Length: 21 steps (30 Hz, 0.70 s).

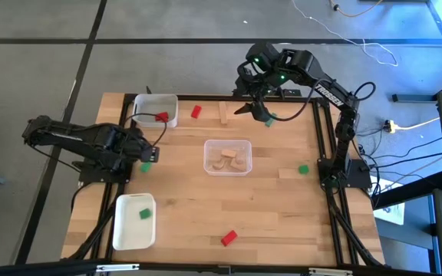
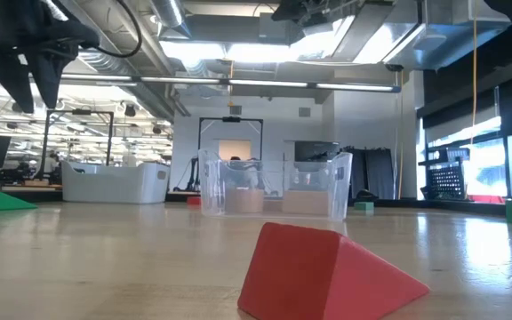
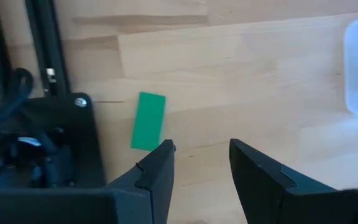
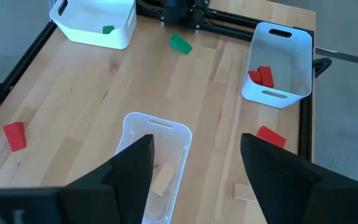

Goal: Sort & place blocks by color
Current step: Put the green block into the white bin

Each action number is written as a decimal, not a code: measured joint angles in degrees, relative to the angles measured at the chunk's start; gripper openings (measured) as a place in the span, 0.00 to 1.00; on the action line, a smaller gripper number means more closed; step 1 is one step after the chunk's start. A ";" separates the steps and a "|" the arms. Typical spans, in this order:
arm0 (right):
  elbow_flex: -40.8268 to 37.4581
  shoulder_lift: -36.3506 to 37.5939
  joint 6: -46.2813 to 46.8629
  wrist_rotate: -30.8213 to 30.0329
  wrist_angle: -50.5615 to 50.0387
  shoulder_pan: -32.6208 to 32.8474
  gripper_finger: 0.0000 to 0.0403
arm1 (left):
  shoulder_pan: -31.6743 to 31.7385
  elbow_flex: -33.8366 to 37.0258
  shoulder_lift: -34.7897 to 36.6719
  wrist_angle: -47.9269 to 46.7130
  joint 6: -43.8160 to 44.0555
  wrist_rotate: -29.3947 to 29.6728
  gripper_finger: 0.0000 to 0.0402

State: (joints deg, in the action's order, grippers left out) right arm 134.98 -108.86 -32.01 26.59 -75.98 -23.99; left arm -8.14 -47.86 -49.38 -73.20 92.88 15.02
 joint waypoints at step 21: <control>0.00 0.00 0.00 -0.01 -0.03 0.02 0.59 | 3.62 0.02 -9.79 7.86 -20.15 -5.53 0.68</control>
State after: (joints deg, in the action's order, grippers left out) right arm 134.98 -108.86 -32.01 26.58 -76.01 -23.97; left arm -4.52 -47.83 -59.17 -65.35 72.73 9.49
